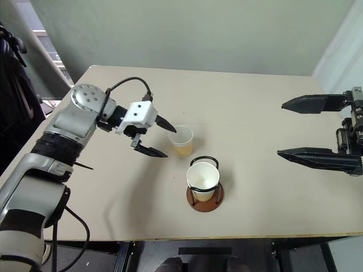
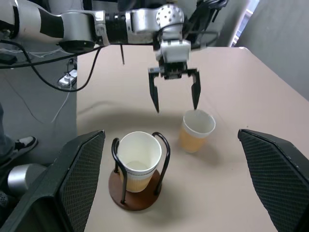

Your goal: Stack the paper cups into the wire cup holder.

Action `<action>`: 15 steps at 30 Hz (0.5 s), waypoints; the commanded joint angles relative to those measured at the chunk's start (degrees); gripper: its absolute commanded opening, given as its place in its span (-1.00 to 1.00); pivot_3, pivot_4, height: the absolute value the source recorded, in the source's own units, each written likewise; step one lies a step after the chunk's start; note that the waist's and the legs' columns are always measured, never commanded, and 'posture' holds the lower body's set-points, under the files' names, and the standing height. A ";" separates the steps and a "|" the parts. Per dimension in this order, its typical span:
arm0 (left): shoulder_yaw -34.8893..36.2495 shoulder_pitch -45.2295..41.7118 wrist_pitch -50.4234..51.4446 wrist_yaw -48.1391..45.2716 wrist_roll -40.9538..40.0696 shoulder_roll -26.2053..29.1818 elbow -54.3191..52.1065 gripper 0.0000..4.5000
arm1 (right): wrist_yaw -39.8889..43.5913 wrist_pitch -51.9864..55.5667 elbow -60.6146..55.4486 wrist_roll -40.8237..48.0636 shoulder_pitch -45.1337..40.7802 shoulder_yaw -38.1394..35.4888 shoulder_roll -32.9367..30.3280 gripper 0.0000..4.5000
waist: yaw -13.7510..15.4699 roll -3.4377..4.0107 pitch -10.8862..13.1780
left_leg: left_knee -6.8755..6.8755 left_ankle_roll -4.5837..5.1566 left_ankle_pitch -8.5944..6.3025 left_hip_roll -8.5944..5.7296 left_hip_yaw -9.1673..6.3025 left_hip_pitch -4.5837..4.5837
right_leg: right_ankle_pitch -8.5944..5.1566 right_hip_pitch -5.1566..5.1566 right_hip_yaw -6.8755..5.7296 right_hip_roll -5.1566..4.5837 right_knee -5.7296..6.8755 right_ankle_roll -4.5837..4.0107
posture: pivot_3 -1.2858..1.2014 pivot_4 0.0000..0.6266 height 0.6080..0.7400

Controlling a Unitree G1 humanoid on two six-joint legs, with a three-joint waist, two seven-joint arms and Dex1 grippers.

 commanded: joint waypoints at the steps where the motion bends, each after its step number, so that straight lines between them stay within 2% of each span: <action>1: 1.32 -1.70 -3.14 0.53 4.40 -3.02 3.66 0.98 | 0.32 -1.27 0.50 -0.26 -1.05 -0.75 -0.75 1.00 | 0.23 0.00 0.00 | 0.01 0.00 0.00 -0.01 0.01 -0.01 | 0.00 0.00 0.00 0.00 0.00 0.01 | 0.03 -0.52 1.00; 5: 1.38 -2.38 -5.99 3.87 9.51 -6.84 9.10 0.98 | -0.40 -0.67 -0.30 0.38 -0.54 -1.62 -0.79 1.00 | 0.55 0.00 0.00 | 0.10 0.00 0.00 -0.05 0.05 -0.13 | 0.00 -0.01 -0.01 0.01 -0.01 0.13 | 0.03 -0.52 1.00; 7: 1.93 -2.94 -7.14 5.56 11.13 -8.56 11.39 0.81 | -0.81 -0.24 -0.65 0.44 -0.13 -2.31 -0.91 1.00 | 0.54 0.00 0.00 | 0.13 0.00 0.00 -0.05 0.12 -0.18 | 0.00 -0.03 -0.01 0.03 0.01 0.16 | 0.03 -0.52 1.00; 9: 2.29 -3.47 -8.39 5.79 12.26 -9.45 12.82 0.58 | -1.05 0.16 -1.01 0.54 0.31 -2.95 -0.95 1.00 | 0.57 0.00 0.00 | 0.14 0.00 0.00 -0.05 0.17 -0.20 | -0.02 -0.04 -0.01 0.04 0.00 0.20 | 0.03 -0.52 1.00; 15: 3.89 -5.35 -9.88 4.64 13.44 -10.35 15.29 -0.44 | -1.55 0.65 -1.65 0.65 1.10 -3.95 -0.77 1.00 | 0.60 -0.01 0.00 | 0.17 0.00 0.00 -0.10 0.28 -0.24 | -0.06 -0.04 0.00 0.05 -0.01 0.27 | 0.03 -0.52 1.00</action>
